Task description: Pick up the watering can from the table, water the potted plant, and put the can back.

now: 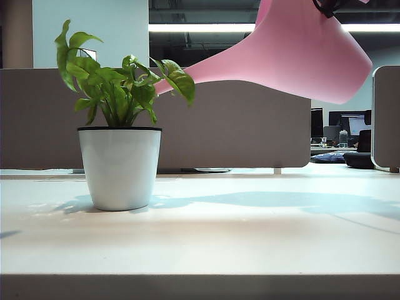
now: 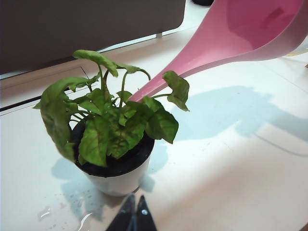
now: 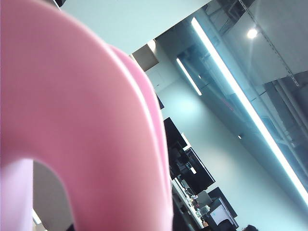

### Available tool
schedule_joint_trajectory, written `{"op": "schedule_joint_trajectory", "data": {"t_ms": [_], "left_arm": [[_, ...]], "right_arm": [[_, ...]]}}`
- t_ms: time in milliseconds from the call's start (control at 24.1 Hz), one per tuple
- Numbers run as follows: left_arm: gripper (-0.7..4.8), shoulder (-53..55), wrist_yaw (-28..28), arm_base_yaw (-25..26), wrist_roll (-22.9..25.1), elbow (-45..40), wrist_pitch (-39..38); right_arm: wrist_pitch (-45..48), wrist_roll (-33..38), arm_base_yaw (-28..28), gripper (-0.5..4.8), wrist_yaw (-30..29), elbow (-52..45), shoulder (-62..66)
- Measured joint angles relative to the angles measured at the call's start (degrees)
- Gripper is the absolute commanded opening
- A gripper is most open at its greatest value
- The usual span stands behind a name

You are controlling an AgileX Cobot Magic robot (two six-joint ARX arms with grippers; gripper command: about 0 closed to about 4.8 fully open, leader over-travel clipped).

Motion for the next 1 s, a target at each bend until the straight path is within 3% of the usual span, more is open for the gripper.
{"op": "schedule_joint_trajectory", "data": {"t_ms": [332,457,665,997], "left_arm": [[-0.07,0.0,0.0,0.0,0.0,0.0,0.0],[-0.07,0.0,0.0,0.0,0.0,0.0,0.0],[-0.07,0.0,0.0,0.0,0.0,0.0,0.0],[-0.07,0.0,0.0,0.0,0.0,0.0,0.0]], "right_arm": [[-0.1,1.2,0.0,0.43,0.3,0.0,0.0],[-1.2,8.0,0.0,0.43,4.7,0.0,-0.1],[-4.8,14.3,0.0,0.43,6.1,0.0,-0.2],[-6.0,18.5,-0.7,0.43,7.3,-0.5,-0.3]]}}
